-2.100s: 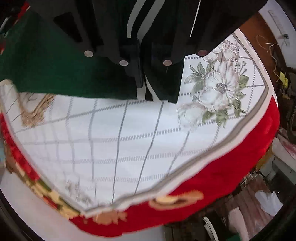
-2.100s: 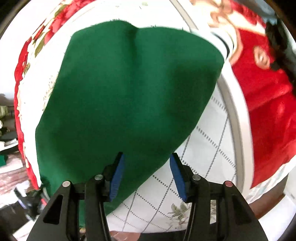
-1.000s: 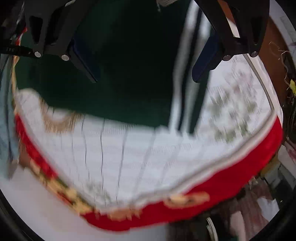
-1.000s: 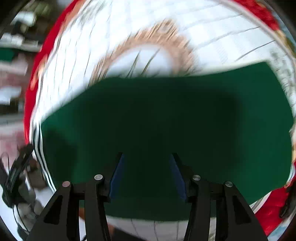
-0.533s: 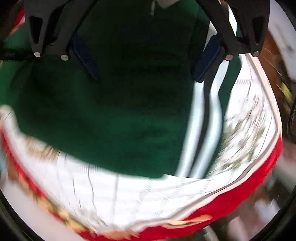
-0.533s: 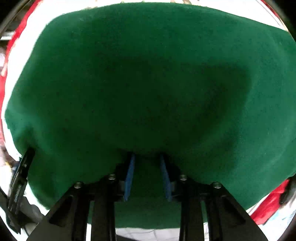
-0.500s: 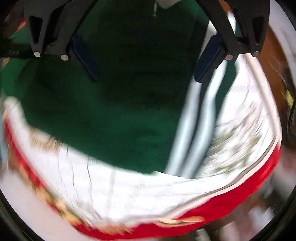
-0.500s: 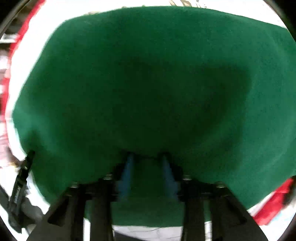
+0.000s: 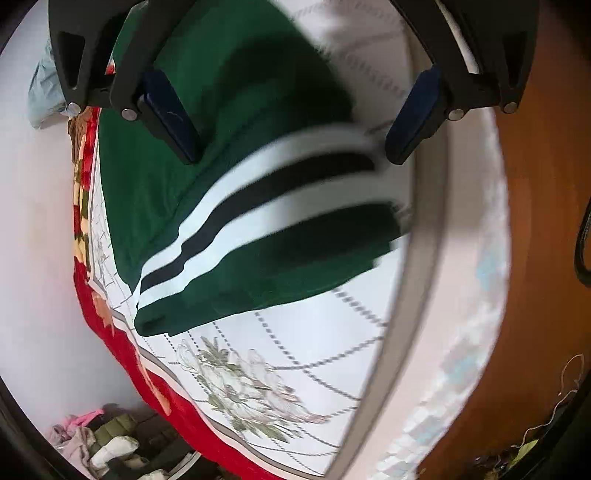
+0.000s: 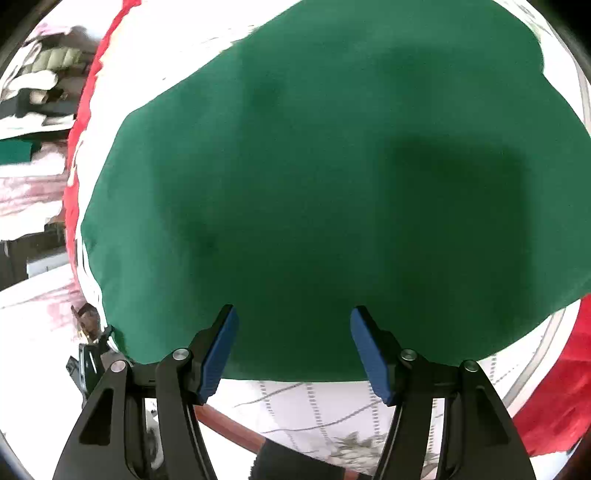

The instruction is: Fold large clothes

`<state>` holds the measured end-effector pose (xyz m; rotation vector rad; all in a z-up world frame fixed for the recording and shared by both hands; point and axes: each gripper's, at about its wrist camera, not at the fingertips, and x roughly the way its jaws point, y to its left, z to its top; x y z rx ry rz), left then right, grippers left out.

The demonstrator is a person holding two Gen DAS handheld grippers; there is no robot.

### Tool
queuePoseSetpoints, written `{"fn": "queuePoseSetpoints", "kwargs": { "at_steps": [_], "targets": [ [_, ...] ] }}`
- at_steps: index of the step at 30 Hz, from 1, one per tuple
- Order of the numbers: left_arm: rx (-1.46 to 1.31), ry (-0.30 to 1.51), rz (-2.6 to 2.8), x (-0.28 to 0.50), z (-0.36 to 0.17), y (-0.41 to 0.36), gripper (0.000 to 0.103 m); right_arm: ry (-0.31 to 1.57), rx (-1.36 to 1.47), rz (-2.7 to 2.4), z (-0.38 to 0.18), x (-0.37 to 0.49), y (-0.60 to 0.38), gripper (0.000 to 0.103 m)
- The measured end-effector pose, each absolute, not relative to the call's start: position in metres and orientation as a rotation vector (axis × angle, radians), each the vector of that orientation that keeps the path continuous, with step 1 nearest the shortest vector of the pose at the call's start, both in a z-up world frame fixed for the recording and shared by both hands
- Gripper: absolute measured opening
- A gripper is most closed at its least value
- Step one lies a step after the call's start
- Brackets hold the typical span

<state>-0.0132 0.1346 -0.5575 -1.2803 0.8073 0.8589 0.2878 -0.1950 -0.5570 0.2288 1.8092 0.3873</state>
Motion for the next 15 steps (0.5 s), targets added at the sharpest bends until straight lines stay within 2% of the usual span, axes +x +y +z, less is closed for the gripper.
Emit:
{"fn": "queuePoseSetpoints", "kwargs": {
  "at_steps": [1,3,4,5,6,9,13,15],
  "targets": [
    [-1.247,0.800,0.873,-0.006,-0.557,0.136,0.099,1.810,0.232,0.383,-0.560,0.290,-0.199,0.065],
    [-1.133,0.799,0.905,0.008,-0.550,0.137,0.080,1.813,0.226,0.376,-0.564,0.291,-0.206,0.065],
    [-1.082,0.801,0.913,0.015,-0.548,0.137,0.075,1.814,0.222,0.374,-0.567,0.291,-0.207,0.065],
    [-1.029,0.797,0.916,0.022,-0.542,0.136,0.058,1.814,0.227,0.379,-0.569,0.291,-0.207,0.065],
    [-0.979,0.794,0.912,0.029,-0.537,0.137,0.035,1.814,0.230,0.381,-0.571,0.288,-0.204,0.065],
    [-0.914,0.749,0.864,0.038,-0.507,0.132,0.028,1.808,0.212,0.397,-0.575,0.284,-0.192,0.065],
    [-0.972,0.565,0.709,0.030,-0.454,0.127,0.026,1.809,0.222,0.428,-0.571,0.288,-0.193,0.065],
    [-0.994,0.520,0.632,0.033,-0.452,0.127,0.026,1.809,0.218,0.432,-0.570,0.289,-0.195,0.065]
  ]
}}
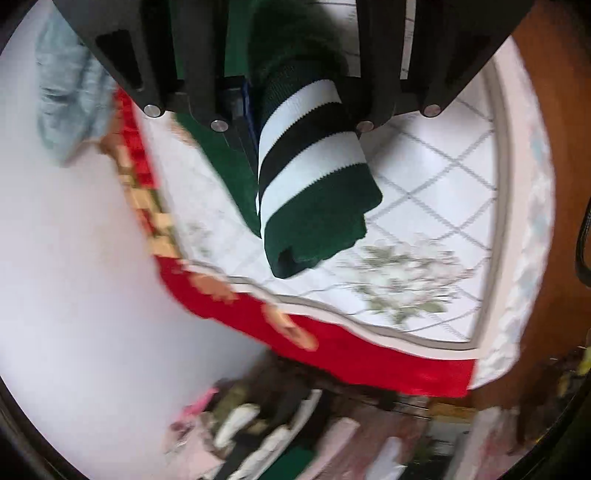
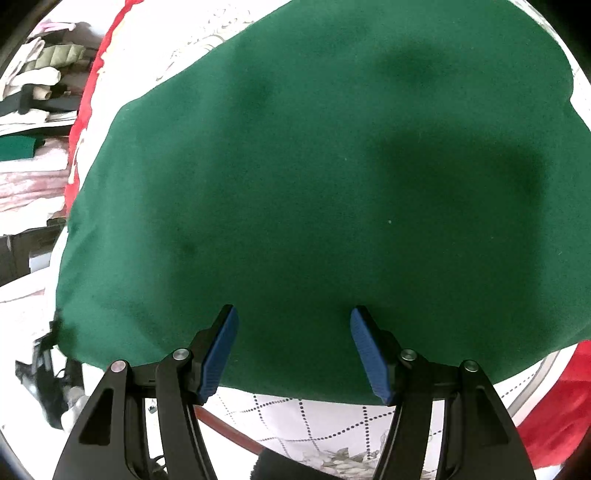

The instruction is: Fold large clothes

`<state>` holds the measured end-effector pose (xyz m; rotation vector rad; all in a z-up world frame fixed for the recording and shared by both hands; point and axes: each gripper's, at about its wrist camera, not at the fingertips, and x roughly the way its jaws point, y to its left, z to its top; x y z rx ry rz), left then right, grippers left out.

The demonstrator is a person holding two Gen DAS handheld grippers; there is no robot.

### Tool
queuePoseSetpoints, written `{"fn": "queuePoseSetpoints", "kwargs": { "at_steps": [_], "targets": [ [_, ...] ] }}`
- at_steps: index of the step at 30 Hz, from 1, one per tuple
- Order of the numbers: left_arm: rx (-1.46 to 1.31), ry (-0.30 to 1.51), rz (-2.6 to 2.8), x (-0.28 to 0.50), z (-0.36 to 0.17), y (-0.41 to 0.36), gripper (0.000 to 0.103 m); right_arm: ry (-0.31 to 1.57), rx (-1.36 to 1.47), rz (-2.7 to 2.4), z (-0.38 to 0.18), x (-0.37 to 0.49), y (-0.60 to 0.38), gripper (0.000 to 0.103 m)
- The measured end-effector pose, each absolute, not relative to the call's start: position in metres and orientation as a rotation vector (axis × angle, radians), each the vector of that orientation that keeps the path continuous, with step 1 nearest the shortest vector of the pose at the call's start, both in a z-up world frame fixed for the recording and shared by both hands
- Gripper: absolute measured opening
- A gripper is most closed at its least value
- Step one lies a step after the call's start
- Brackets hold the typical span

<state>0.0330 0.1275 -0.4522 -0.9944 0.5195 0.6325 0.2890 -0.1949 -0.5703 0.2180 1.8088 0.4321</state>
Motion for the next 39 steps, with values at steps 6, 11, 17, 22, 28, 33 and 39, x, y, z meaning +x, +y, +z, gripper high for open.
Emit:
{"fn": "queuePoseSetpoints", "kwargs": {
  "at_steps": [6,11,17,22,28,33,39],
  "targets": [
    [-1.207,0.554,0.617,0.032,-0.538,0.159,0.047,1.821,0.293,0.372,-0.571,0.298,-0.227,0.065],
    [-1.258,0.561,0.636,0.039,-0.570,0.167,0.047,1.815,0.321,0.342,-0.564,0.303,-0.259,0.065],
    [-1.004,0.651,0.721,0.082,-0.512,0.161,0.019,1.751,0.341,0.283,-0.545,0.308,-0.303,0.065],
    [-0.848,0.595,0.704,0.084,-0.445,0.178,0.019,1.701,0.423,0.197,-0.536,0.312,-0.339,0.065],
    [-0.533,0.605,0.638,0.108,-0.378,0.170,0.019,1.668,0.533,0.285,-0.542,0.308,-0.331,0.065],
    [-0.411,0.642,0.500,0.138,-0.359,0.123,0.019,1.540,0.447,0.236,-0.513,0.300,-0.353,0.066],
    [-0.300,0.690,0.251,0.176,-0.358,0.025,0.018,1.785,0.479,0.284,-0.594,0.284,-0.375,0.058]
  ]
}}
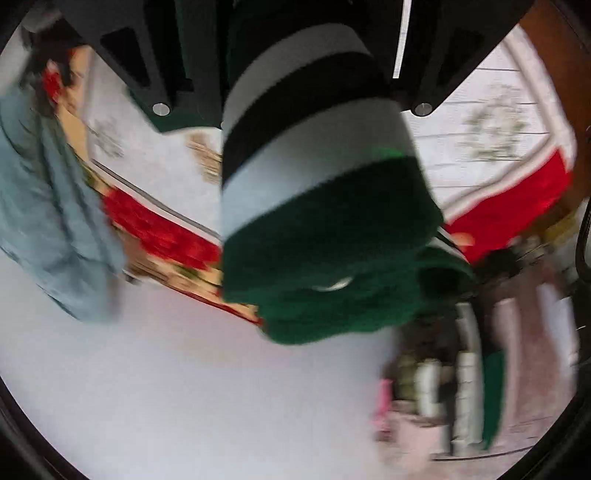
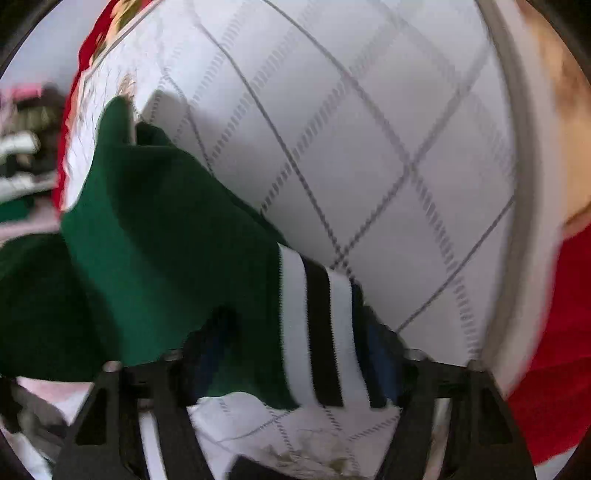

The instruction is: Fold large clothes

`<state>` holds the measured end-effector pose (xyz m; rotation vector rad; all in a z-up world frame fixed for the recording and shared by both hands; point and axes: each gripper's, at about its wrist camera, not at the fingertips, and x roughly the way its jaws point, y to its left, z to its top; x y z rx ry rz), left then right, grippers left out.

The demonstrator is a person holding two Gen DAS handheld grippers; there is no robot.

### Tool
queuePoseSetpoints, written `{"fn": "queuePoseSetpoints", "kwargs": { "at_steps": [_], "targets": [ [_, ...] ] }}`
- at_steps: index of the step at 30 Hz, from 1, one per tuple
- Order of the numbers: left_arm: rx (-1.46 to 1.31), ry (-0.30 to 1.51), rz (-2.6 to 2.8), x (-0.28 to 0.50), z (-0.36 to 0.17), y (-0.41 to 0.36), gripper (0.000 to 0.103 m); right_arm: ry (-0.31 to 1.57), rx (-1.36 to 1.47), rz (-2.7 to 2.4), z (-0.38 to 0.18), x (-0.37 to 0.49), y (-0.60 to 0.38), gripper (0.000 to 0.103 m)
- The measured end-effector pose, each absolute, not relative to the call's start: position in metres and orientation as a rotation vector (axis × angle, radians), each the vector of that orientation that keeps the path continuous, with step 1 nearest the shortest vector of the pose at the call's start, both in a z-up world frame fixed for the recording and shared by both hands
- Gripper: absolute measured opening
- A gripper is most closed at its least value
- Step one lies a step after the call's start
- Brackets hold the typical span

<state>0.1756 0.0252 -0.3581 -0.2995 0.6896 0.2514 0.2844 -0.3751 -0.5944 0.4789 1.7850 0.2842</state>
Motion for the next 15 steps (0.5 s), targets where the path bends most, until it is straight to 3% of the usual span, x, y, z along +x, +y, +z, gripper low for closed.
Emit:
{"fn": "queuePoseSetpoints", "kwargs": {
  "at_steps": [6,15],
  "targets": [
    [-0.263,0.810,-0.063,0.193,-0.387,-0.091,0.017,1.764,0.533,0.392,-0.597,0.272,-0.367,0.046],
    [-0.138,1.062,-0.189,0.184,-0.475,-0.174,0.018,1.812,0.597,0.444,-0.605,0.266,-0.369,0.045]
  ]
}}
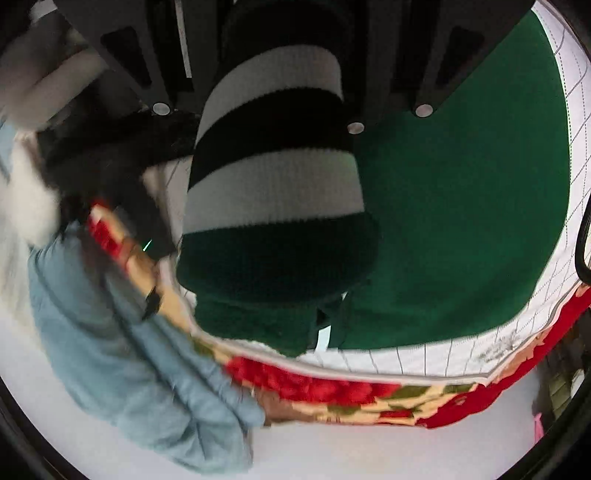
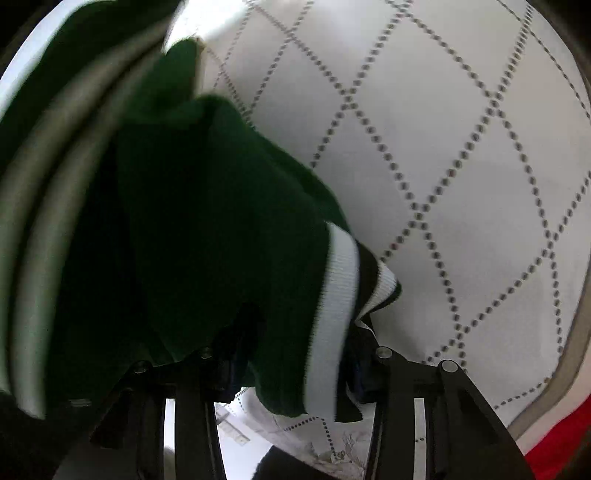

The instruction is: Fold large clothes

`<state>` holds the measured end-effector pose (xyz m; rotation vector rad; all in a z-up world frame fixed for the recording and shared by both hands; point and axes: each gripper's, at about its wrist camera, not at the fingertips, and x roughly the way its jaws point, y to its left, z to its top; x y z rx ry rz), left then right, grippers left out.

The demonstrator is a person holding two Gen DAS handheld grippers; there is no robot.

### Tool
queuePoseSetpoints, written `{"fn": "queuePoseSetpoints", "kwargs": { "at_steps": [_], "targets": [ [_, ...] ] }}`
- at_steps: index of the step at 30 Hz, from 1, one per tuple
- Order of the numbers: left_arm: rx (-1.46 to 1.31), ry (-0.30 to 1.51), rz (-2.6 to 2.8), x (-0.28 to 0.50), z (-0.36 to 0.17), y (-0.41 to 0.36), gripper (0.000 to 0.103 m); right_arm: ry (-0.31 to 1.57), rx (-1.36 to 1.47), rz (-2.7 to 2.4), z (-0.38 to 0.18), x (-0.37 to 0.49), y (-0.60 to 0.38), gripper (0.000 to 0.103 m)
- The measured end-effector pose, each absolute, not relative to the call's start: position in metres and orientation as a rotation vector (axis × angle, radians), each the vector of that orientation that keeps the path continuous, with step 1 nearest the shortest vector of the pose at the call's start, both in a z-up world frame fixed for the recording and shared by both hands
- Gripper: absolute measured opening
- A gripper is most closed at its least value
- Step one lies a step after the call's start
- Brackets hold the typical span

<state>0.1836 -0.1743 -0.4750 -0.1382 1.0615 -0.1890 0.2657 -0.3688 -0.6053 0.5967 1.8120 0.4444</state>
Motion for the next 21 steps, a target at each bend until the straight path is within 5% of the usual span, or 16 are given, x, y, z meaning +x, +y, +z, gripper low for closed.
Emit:
{"fn": "queuePoseSetpoints", "kwargs": {
  "at_steps": [5,7,8,9,14,21],
  "targets": [
    [-0.055,1.104,-0.144,0.190,-0.463,-0.177,0.027,1.734,0.537,0.363,-0.579,0.265,-0.422,0.068],
    [-0.072,1.103,-0.157,0.188,-0.457,-0.177,0.048,1.698,0.528,0.343,-0.569,0.259,-0.448,0.078],
    [-0.091,1.102,-0.173,0.184,-0.456,-0.175,0.079,1.677,0.530,0.327,-0.560,0.257,-0.459,0.078],
    [-0.110,1.103,-0.181,0.182,-0.454,-0.173,0.095,1.671,0.532,0.313,-0.553,0.256,-0.470,0.078],
    [-0.237,1.119,-0.142,0.168,-0.430,-0.159,0.095,1.621,0.570,0.285,-0.512,0.257,-0.504,0.078],
    [-0.277,1.125,0.087,0.155,-0.430,-0.092,0.096,1.525,0.639,0.527,-0.454,0.295,-0.424,0.078]
  ]
}}
